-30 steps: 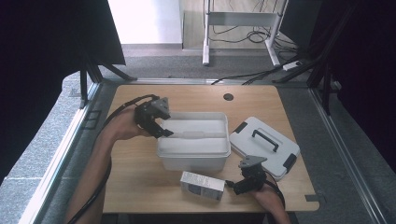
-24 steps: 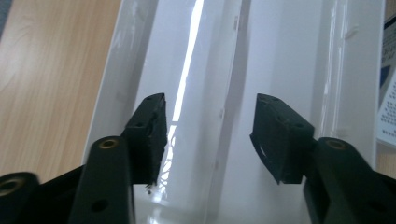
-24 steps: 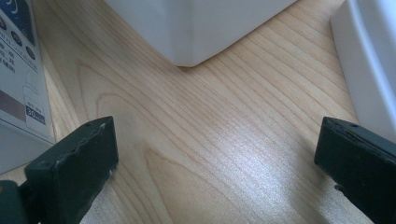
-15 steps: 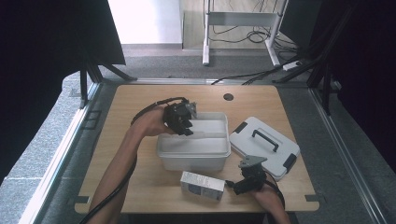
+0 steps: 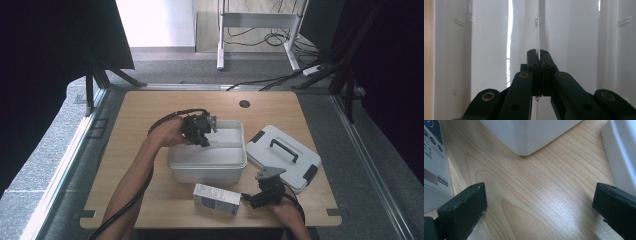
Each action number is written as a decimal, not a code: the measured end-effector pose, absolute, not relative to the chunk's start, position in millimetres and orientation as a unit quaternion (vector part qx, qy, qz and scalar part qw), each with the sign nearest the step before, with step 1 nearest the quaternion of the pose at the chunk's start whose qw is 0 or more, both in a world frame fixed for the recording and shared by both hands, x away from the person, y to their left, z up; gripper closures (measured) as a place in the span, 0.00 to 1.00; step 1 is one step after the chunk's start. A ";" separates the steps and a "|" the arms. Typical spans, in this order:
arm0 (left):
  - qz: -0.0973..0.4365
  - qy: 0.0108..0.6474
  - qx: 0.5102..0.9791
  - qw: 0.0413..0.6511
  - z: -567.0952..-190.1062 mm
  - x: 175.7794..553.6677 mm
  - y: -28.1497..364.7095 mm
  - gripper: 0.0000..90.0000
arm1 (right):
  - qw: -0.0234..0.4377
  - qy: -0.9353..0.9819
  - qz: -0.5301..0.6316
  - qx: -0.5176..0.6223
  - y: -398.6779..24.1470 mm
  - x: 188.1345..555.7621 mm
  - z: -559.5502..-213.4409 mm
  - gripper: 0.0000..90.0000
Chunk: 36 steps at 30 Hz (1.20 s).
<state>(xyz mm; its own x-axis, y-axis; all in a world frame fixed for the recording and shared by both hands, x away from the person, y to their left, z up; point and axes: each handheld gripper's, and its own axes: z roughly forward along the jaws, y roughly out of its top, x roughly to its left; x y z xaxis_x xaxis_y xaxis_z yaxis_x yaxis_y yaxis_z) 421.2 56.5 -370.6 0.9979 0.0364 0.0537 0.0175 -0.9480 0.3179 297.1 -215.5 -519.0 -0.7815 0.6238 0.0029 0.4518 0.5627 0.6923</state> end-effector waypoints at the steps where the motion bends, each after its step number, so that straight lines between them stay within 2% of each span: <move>1: 0.026 0.012 0.986 0.165 -370.4 421.4 57.3 0.99 | 0.122 0.875 0.353 0.307 -215.5 297.1 -519.0 0.00; 7: 0.037 0.014 0.983 0.182 -364.4 421.1 61.0 0.99 | 0.122 0.875 0.353 0.307 -215.5 297.1 -519.0 0.00; 15: 0.057 0.032 0.976 0.209 -335.1 417.1 70.0 0.99 | 0.122 0.875 0.353 0.307 -215.6 297.2 -518.9 0.00; 22: 0.069 0.085 0.972 0.210 -329.2 418.2 88.3 0.99 | 0.123 0.876 0.352 0.306 -215.7 297.3 -519.0 0.00; 26: 0.074 0.135 0.967 0.203 -330.5 418.5 112.0 0.99 | 0.122 0.875 0.353 0.307 -215.6 297.2 -518.9 0.00; 36: 0.080 0.210 0.953 0.204 -334.5 412.4 164.3 0.99 | 0.122 0.875 0.353 0.308 -215.5 297.1 -519.0 0.00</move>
<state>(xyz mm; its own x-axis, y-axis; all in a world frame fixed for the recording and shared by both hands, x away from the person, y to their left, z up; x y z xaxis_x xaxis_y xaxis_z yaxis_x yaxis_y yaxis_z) 412.4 164.3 -334.5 0.8986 0.4335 0.0670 0.3680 -0.8282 0.4228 297.1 -215.5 -519.0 -0.7803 0.6254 0.0044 0.4535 0.5609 0.6926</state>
